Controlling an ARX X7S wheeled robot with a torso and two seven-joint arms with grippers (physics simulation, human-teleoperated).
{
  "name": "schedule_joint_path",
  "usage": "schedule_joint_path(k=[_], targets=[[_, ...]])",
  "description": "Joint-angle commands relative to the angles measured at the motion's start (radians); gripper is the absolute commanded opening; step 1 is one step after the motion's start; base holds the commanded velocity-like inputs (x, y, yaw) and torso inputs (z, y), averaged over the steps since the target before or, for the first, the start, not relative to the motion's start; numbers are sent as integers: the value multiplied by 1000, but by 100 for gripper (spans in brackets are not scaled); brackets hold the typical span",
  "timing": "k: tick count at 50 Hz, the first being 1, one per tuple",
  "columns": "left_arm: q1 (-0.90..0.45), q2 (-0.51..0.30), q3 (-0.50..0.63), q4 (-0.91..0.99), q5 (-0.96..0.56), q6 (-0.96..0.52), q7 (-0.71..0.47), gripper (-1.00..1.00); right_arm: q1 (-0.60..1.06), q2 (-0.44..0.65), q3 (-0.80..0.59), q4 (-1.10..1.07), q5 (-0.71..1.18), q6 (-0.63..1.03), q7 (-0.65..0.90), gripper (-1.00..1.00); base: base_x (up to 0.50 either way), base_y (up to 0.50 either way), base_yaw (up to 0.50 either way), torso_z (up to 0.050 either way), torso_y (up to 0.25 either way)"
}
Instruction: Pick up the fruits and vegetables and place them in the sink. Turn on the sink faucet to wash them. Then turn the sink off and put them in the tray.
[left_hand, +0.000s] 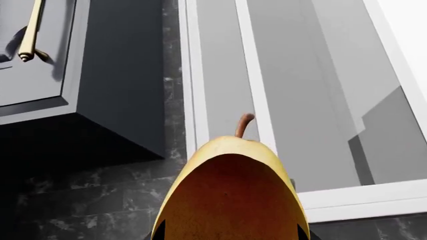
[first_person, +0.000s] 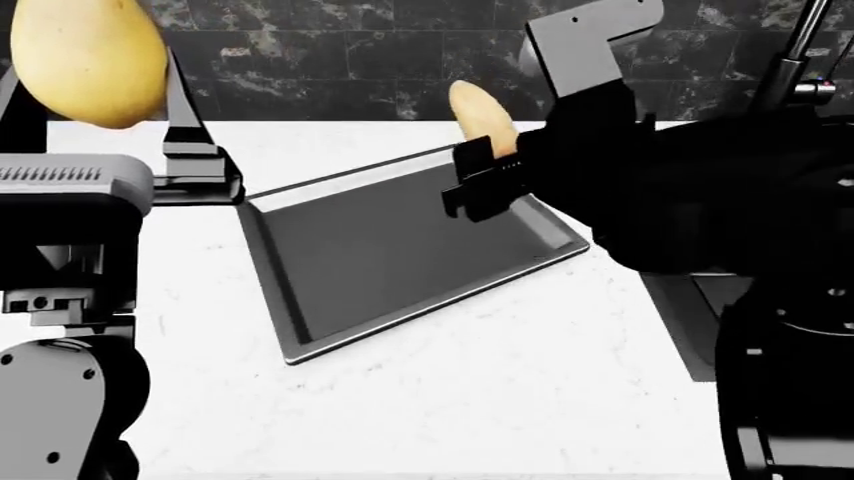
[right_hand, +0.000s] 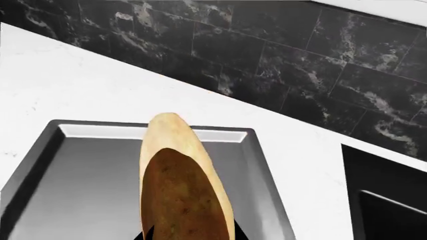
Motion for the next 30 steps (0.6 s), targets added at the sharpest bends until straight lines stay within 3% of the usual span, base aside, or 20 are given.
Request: schedule_joint_path(k=[1, 30], targets=[[-1, -2, -9, 7, -40, 6, -19, -100, 52, 30, -71, 109, 140, 9, 98, -100, 0, 0, 0, 0, 0], [-1, -10, -11, 13, -47, 4, -31, -100, -7, 55, -197, 159, 141, -74, 22, -100, 0, 0, 0, 0, 0]])
